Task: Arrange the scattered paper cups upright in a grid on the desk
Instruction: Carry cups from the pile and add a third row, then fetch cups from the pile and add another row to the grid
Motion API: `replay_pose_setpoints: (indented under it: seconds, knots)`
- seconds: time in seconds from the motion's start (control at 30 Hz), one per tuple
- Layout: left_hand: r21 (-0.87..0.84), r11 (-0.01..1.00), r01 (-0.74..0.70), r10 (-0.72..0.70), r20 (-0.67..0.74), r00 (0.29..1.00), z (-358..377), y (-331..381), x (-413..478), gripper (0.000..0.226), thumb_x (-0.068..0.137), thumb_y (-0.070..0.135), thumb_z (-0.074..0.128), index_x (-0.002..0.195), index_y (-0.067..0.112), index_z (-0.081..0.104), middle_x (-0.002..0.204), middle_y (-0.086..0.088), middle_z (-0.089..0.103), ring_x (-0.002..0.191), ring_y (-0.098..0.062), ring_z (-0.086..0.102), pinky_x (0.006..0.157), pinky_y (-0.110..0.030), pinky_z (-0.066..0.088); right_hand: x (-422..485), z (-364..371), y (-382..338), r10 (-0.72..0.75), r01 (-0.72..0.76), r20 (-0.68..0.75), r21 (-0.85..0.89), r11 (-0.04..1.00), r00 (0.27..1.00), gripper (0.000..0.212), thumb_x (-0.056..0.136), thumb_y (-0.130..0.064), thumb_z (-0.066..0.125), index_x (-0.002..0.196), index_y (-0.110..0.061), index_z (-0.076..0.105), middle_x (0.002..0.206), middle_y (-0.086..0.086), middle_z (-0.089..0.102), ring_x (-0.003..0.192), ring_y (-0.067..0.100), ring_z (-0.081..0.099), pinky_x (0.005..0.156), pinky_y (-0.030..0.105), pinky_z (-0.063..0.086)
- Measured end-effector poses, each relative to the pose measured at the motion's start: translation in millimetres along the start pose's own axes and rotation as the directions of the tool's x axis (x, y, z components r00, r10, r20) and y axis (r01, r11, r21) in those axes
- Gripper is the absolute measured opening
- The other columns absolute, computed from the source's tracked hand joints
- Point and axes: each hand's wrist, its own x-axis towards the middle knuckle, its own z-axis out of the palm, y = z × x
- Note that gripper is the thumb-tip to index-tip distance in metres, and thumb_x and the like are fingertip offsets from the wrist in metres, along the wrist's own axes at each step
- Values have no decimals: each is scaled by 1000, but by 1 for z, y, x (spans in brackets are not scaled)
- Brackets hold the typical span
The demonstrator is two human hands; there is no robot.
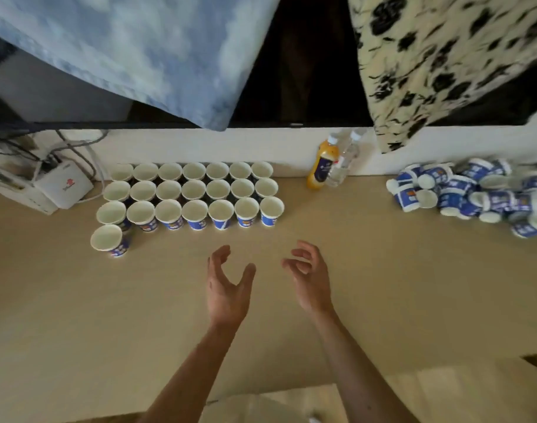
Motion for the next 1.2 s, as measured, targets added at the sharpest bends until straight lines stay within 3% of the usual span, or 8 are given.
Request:
replay_pose_setpoints:
  seconds: [0.1, 0.2, 0.37, 0.57, 0.7, 0.9, 1.0, 1.2]
  knots:
    - [-19, 999, -36, 38, 72, 997, 46, 29, -41, 63, 75, 47, 68, 129, 18, 53, 127, 6, 59, 119, -11, 54, 100, -36, 45, -13, -72, 5, -13, 17, -97, 41, 999, 995, 45, 85, -7, 78, 125, -16, 59, 109, -2, 63, 87, 8, 66, 70, 18, 50]
    - [-52, 997, -56, 63, 137, 989, 93, 53, -83, 56, 77, 41, 70, 125, 18, 56, 124, 6, 62, 118, -12, 57, 100, -40, 47, -28, -142, 12, -12, 27, -186, 83, 996, 983, 44, 84, -7, 78, 122, -18, 60, 108, -3, 64, 89, 9, 66, 75, 19, 50]
    - [-98, 993, -70, 94, 273, 957, 164, 87, -156, 52, 77, 41, 70, 123, 18, 58, 122, 5, 63, 117, -11, 58, 99, -37, 47, -59, -246, 28, -6, 41, -291, 116, 992, 957, 41, 85, -7, 78, 122, -15, 61, 109, -3, 64, 91, 5, 65, 71, 9, 47]
    - [-54, 993, -107, 119, 390, 913, 223, 112, -206, 40, 87, 20, 77, 123, 17, 60, 121, 4, 64, 116, -12, 59, 98, -34, 47, -76, -327, 49, 16, 37, -398, 123, 992, 917, 37, 86, -7, 78, 120, -11, 63, 110, 2, 67, 83, -4, 66, 74, 11, 50]
    - [-37, 991, -125, 129, 445, 886, 267, 119, -214, 41, 86, 22, 78, 122, 17, 61, 120, 6, 65, 113, -10, 60, 95, -30, 48, -66, -361, 59, 49, 11, -427, 139, 990, 903, 36, 85, -8, 78, 117, -16, 63, 109, 2, 67, 83, -7, 67, 74, 14, 51]
    - [-20, 994, -105, 101, 494, 863, 346, 130, -199, 41, 84, 28, 78, 120, 20, 61, 118, 11, 66, 111, -5, 62, 95, -33, 52, -24, -412, 63, 92, -42, -456, 118, 992, 885, 34, 86, -11, 78, 112, -27, 62, 112, -1, 68, 96, 14, 70, 77, 19, 50]
    - [-41, 997, -68, 79, 518, 852, 385, 146, -188, 40, 84, 25, 79, 120, 20, 61, 118, 10, 66, 111, -5, 61, 95, -31, 50, 8, -441, 56, 92, -69, -464, 67, 995, 881, 35, 86, -13, 78, 114, -26, 62, 112, -1, 68, 94, 12, 71, 77, 17, 50]
    - [-37, 996, -82, 88, 575, 813, 445, 176, -165, 39, 84, 25, 78, 119, 22, 60, 118, 12, 66, 111, -4, 61, 96, -28, 48, 69, -491, 37, 115, -82, -505, 87, 993, 855, 35, 87, -16, 76, 118, -25, 63, 112, -4, 67, 96, 13, 71, 83, 28, 54]
